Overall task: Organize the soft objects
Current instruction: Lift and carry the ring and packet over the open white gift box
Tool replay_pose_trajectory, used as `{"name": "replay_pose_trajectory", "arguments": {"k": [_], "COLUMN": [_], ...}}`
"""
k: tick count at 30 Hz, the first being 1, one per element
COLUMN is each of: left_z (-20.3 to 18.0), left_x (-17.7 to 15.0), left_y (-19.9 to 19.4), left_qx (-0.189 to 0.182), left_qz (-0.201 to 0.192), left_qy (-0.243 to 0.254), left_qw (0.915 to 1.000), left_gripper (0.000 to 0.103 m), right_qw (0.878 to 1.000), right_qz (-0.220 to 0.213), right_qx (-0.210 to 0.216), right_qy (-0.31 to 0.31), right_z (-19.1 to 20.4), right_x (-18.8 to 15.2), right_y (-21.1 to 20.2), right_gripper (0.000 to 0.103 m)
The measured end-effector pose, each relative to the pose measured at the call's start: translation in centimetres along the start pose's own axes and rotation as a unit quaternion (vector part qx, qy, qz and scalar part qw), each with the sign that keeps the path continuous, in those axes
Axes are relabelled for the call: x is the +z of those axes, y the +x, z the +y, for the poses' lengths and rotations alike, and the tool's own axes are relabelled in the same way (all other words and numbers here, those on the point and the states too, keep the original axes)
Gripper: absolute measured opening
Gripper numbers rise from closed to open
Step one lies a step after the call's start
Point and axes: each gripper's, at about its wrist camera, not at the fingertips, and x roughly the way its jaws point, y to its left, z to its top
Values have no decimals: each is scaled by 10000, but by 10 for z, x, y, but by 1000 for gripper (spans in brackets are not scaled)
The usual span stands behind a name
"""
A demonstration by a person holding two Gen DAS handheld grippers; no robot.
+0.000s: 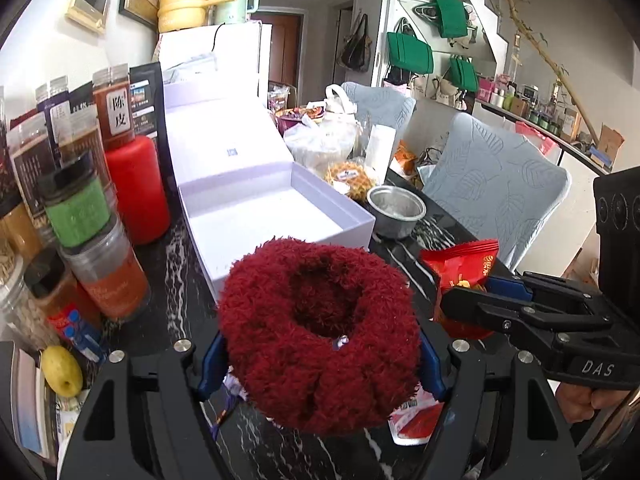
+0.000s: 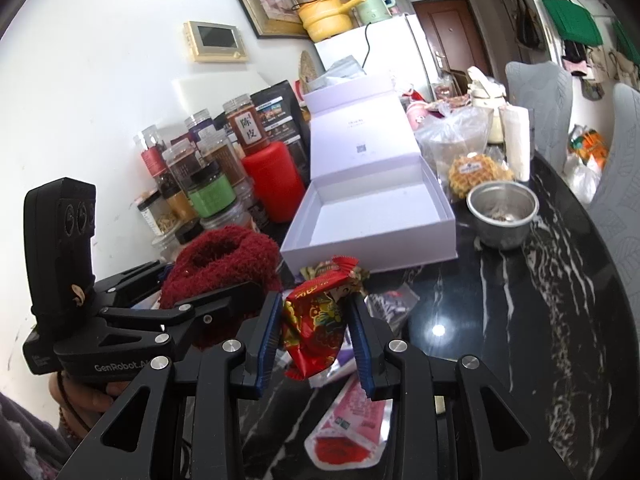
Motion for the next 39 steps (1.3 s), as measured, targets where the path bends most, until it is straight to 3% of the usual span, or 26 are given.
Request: {"name": "replay_pose_trajectory", "arguments": {"k": [13, 22, 26, 39], "left_z": [5, 12, 15, 39], "left_x": [46, 80, 94, 142], "left_y": [3, 9, 13, 32], "left_qx": [140, 370, 693, 872], "left_qz": [-307, -514, -650, -942], "left_qy": [-12, -47, -2, -79], "left_qw": [9994, 9980, 9955, 9917], "left_gripper": [75, 75, 75, 75], "right_qw": [9990, 9958, 9940, 9884], "right_qz": [-219, -362, -414, -573], "right_qx": [-186, -481, -582, -693], "right_qy": [-335, -690, -827, -1223], "right_z": [0, 5, 7, 8], "right_x": [43, 79, 94, 137], "right_y": [2, 11, 18, 47], "right_gripper": [33, 33, 33, 33]}}
